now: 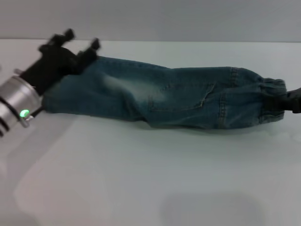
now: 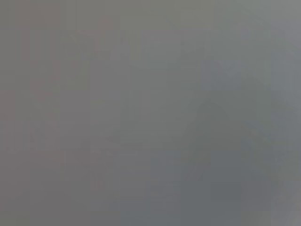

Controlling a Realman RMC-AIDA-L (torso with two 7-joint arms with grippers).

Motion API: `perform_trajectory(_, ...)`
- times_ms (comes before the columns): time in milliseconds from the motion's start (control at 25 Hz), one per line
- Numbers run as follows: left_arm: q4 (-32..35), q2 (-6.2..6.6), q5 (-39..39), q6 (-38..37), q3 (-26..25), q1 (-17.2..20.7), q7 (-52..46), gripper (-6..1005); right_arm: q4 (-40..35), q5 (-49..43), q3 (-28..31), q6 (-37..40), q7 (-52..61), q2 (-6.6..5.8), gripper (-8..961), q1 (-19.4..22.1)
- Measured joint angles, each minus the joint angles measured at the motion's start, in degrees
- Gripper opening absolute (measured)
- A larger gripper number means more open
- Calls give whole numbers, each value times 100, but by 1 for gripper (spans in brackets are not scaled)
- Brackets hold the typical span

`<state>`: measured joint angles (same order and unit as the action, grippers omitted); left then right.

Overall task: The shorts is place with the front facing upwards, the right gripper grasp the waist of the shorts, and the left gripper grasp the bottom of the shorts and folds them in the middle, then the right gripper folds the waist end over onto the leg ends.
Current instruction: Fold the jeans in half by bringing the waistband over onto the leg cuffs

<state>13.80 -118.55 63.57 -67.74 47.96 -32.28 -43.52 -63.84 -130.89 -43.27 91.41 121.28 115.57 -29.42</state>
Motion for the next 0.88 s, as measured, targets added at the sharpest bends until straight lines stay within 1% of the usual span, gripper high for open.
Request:
perform_trajectory(80,-133,-16,-10,103,313,-135,69,800,-11,102,142,193,-55,-1,73,35)
perform_trajectory(160,-383,-26,-20,159,498,-332,193,800,-7,123,206,334,-83,-3,73,48)
perform_trajectory(360,-1054,-55,8,355,629,-832,531,800,-3,151,219,456,-97,14,72,84)
perform_trajectory(480,-1540,-56,53,655,710,-1167,760,800,11,230,225,515,-106,14,70,95)
perform_trajectory(560,-1792,-55,116,819,700,-1327,932,800,14,293,226,563,-109,7,70,85)
perform_trajectory(720,-2000,-56,166,893,659,-1426,1120,800,20,454,229,775,-113,-14,69,20)
perform_trajectory(880,-2441,-61,166,1110,304,-1576,1679,800,-32,733,250,1184,-111,-61,69,-54)
